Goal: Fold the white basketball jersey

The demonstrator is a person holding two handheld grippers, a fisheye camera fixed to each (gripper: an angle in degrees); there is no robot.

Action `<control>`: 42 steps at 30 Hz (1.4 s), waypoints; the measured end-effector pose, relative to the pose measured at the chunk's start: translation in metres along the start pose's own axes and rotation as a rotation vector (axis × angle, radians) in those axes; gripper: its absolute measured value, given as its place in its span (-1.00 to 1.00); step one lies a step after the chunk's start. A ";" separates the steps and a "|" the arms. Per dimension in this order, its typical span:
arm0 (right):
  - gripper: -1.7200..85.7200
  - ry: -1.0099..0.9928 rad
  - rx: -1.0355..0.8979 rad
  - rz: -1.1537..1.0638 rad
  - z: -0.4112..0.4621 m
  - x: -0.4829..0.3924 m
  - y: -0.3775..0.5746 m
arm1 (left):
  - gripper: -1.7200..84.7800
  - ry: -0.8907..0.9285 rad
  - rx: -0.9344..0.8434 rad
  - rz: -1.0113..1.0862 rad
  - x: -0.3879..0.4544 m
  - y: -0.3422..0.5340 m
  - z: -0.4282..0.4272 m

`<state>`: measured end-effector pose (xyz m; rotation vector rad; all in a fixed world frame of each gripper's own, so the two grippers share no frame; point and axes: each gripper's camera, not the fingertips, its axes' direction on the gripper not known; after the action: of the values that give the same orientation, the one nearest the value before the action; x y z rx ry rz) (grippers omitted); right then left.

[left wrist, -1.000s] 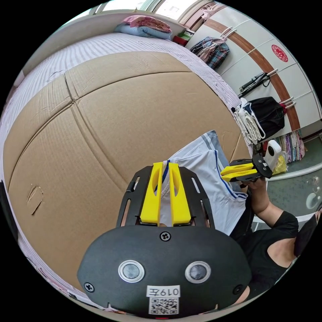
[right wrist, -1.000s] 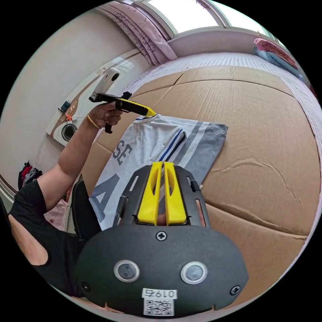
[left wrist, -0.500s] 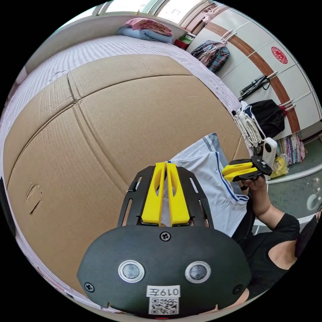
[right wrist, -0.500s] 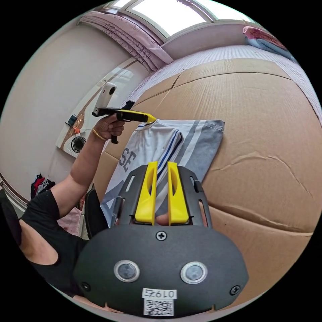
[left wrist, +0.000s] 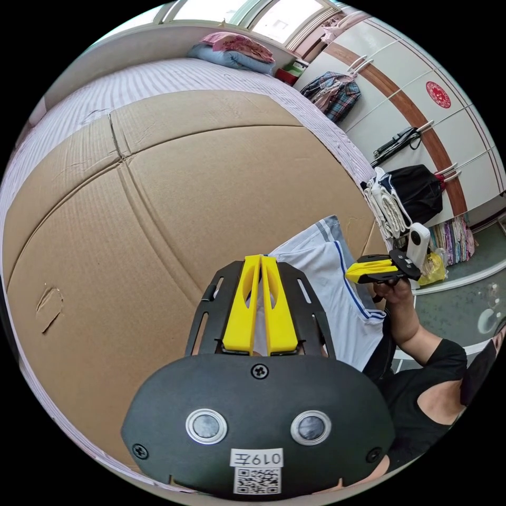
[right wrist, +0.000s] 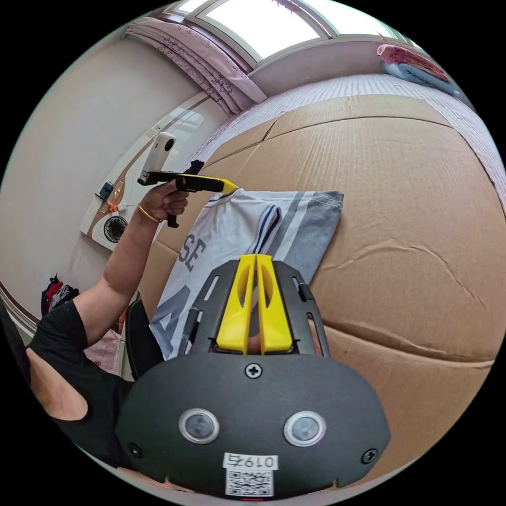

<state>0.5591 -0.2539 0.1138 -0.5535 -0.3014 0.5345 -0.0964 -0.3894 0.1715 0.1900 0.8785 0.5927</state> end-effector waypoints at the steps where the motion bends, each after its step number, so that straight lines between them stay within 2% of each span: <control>1: -0.97 0.000 -0.002 0.000 0.001 0.000 0.000 | -0.94 -0.003 -0.002 0.000 0.001 0.000 0.000; 9: -0.96 -0.011 -0.010 0.015 0.001 0.003 0.003 | -0.93 0.007 -0.018 -0.007 0.010 0.004 -0.017; 13: -0.89 -0.024 0.009 -0.009 -0.005 0.001 0.006 | -0.90 0.014 -0.001 0.020 0.022 0.008 -0.033; 15: -0.81 -0.037 0.022 -0.032 -0.017 -0.001 0.007 | -0.86 0.027 0.032 0.028 0.030 0.012 -0.053; 18: -0.81 -0.048 0.032 -0.053 -0.040 0.001 0.016 | -0.81 0.044 0.117 0.024 0.040 0.025 -0.090; 20: -0.82 -0.112 -0.015 -0.109 -0.047 -0.008 0.028 | -0.80 0.059 0.186 0.034 0.055 0.040 -0.112; 22: -0.82 -0.074 -0.066 -0.165 -0.047 -0.021 0.034 | -0.81 0.090 0.232 0.082 0.085 0.057 -0.121; 26: -0.82 -0.056 -0.188 -0.277 -0.041 -0.037 0.045 | -0.83 0.157 0.167 0.226 0.177 0.085 -0.094; 30: -0.82 -0.075 -0.226 -0.349 -0.038 -0.048 0.054 | -0.85 0.042 0.015 0.232 0.234 0.085 -0.056; 36: -0.82 -0.013 -0.299 -0.363 -0.021 -0.054 0.055 | -0.85 0.060 0.009 0.209 0.272 0.082 -0.065; 42: -0.95 -0.004 -0.295 -0.352 -0.021 -0.049 0.056 | -0.80 0.084 -0.036 0.249 0.321 0.079 -0.076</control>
<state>0.5055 -0.2495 0.0585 -0.7657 -0.4746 0.1492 -0.0296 -0.1505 -0.0599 0.2451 0.9319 0.8529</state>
